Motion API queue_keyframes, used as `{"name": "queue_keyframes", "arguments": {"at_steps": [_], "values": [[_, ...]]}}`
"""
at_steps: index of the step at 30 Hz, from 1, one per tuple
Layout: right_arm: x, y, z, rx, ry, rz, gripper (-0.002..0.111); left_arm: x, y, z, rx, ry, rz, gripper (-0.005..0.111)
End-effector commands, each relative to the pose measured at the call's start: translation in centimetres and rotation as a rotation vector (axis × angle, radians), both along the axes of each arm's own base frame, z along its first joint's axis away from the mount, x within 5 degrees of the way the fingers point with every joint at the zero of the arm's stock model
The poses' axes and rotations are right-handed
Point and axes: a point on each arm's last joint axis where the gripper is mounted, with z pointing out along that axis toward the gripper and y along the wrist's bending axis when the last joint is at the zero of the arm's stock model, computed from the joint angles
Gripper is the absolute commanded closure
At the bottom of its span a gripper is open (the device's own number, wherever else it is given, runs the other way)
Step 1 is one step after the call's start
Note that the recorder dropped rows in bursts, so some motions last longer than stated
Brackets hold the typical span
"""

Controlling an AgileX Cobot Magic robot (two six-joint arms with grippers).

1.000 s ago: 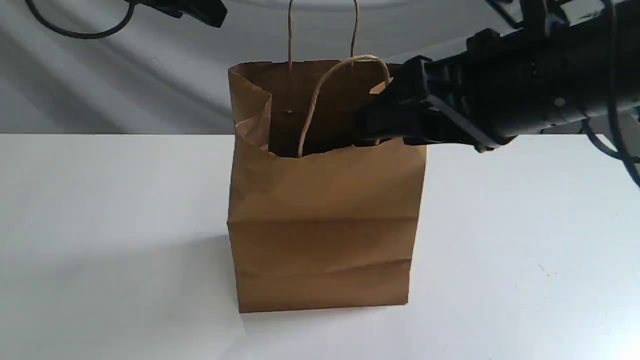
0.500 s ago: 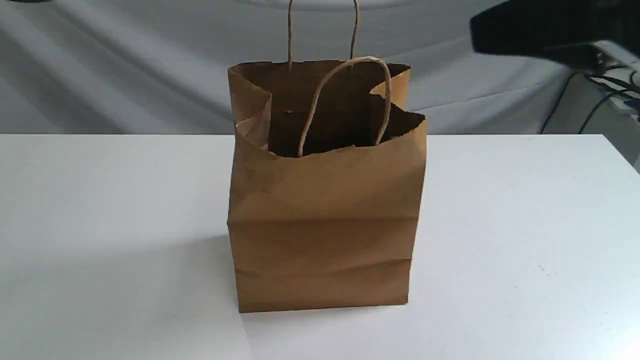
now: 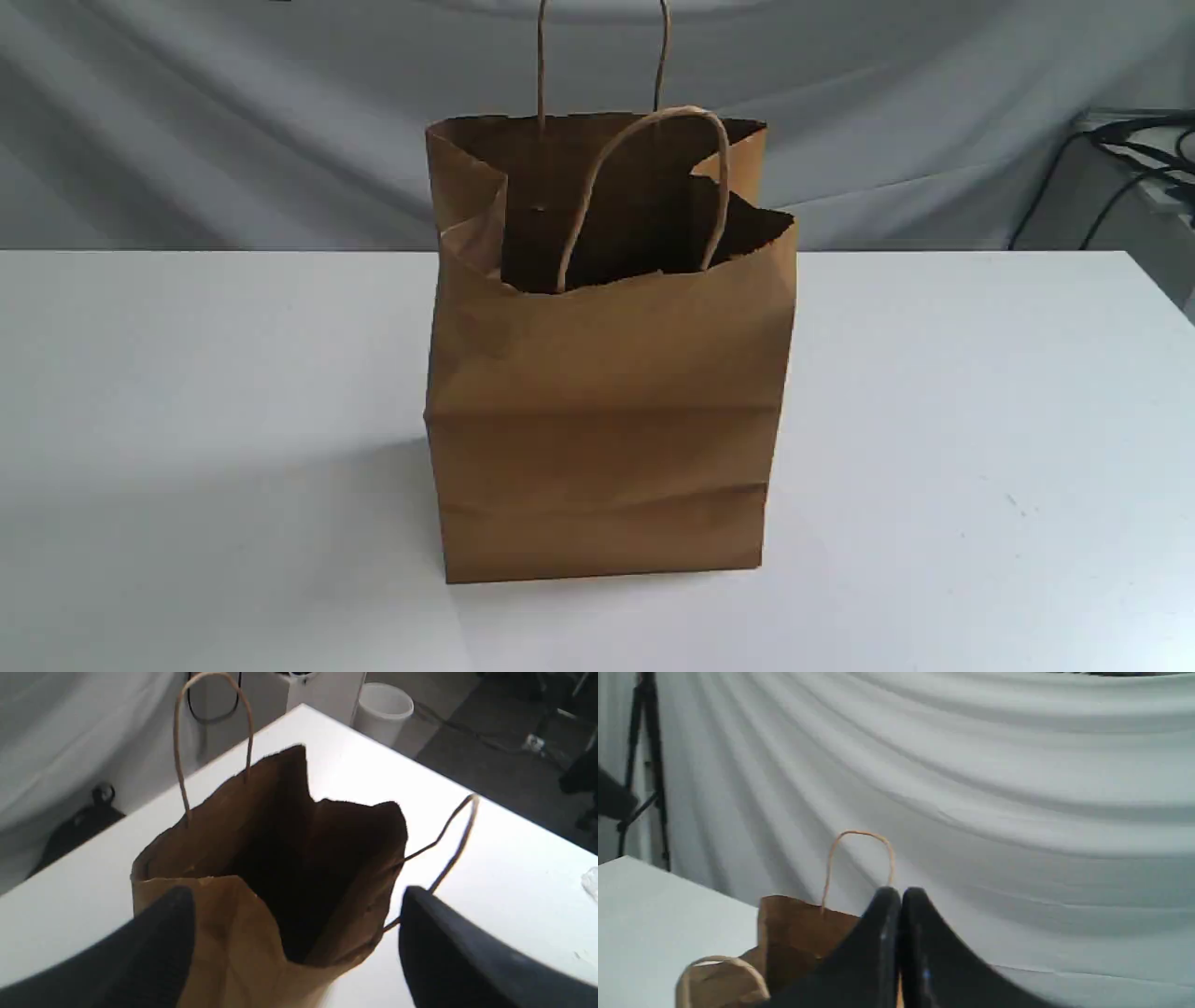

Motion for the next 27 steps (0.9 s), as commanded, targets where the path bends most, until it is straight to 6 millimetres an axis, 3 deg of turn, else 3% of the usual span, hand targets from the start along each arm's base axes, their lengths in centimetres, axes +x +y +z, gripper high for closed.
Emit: {"name": "queue_keyframes", "arguments": {"at_steps": [1, 8, 12, 21, 27], "values": [[-0.5, -1.0, -2.0, 0.061, -0.059, -0.080, 0.108, -2.4, 0.0, -0.8, -0.079, -0.124, 0.063, 0.043], [-1.0, -1.8, -6.5, 0.068, -0.037, -0.145, 0.108, -6.7, 0.3, -5.1, -0.195, -0.295, 0.163, 0.043], [-0.9, -1.8, -7.9, 0.118, 0.026, -0.145, 0.108, -8.8, 0.4, -7.3, -0.175, -0.383, 0.173, 0.043], [-0.9, -1.7, -8.3, 0.160, 0.062, -0.139, 0.108, -9.9, 0.4, -9.7, -0.165, -0.334, 0.166, 0.043], [-0.9, -1.7, -8.3, 0.160, 0.062, -0.139, 0.108, -9.9, 0.4, -9.8, -0.161, -0.331, 0.175, 0.043]]}}
